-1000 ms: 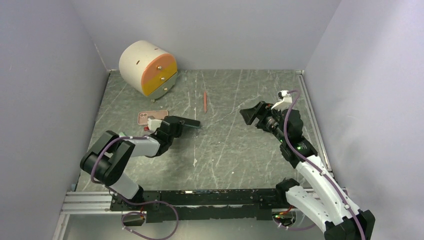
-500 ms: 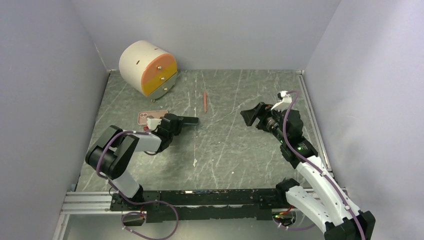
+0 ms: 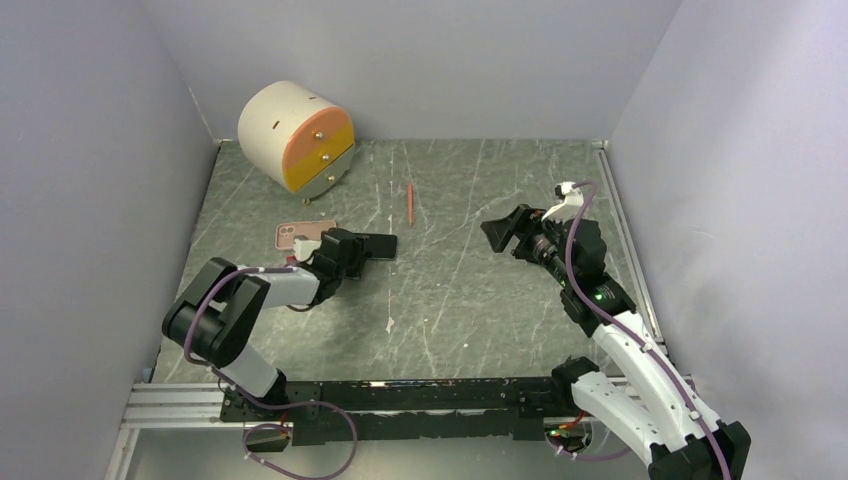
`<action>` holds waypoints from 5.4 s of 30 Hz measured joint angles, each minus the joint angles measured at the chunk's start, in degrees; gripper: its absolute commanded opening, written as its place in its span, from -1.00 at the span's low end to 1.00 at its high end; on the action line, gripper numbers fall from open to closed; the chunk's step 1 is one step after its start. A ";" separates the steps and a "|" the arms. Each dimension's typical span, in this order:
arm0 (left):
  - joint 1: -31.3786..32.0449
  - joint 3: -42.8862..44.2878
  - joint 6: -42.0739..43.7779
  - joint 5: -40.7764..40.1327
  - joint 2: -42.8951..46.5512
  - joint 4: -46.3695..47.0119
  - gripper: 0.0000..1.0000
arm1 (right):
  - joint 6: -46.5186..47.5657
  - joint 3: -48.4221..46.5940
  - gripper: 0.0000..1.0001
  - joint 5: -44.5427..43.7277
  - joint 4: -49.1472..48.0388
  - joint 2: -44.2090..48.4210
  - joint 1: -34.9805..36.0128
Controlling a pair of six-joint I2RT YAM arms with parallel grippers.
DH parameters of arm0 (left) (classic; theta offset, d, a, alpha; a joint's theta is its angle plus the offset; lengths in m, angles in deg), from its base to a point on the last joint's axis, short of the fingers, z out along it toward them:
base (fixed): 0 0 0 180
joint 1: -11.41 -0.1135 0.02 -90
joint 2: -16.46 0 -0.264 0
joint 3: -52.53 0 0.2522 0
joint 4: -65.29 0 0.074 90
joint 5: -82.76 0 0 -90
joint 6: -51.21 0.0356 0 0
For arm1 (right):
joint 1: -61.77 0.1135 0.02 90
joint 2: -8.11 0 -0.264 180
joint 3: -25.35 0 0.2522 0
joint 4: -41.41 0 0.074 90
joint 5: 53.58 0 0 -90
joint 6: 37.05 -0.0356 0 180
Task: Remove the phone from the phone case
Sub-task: Place the phone at the center of the board, then pick up the phone at the center of the board.
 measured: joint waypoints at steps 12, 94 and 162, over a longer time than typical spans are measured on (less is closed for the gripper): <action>0.00 5.60 1.79 5.75 3.56 -17.16 0.53 | 0.00 0.02 0.64 0.00 -0.02 0.00 0.00; -5.90 27.02 53.02 6.86 16.00 -34.47 0.88 | 7.04 -5.75 0.98 -13.53 9.70 -3.74 -2.93; -8.11 8.13 85.05 -0.26 50.14 -36.48 0.89 | 16.13 -43.15 0.60 -6.40 33.27 -71.17 -25.27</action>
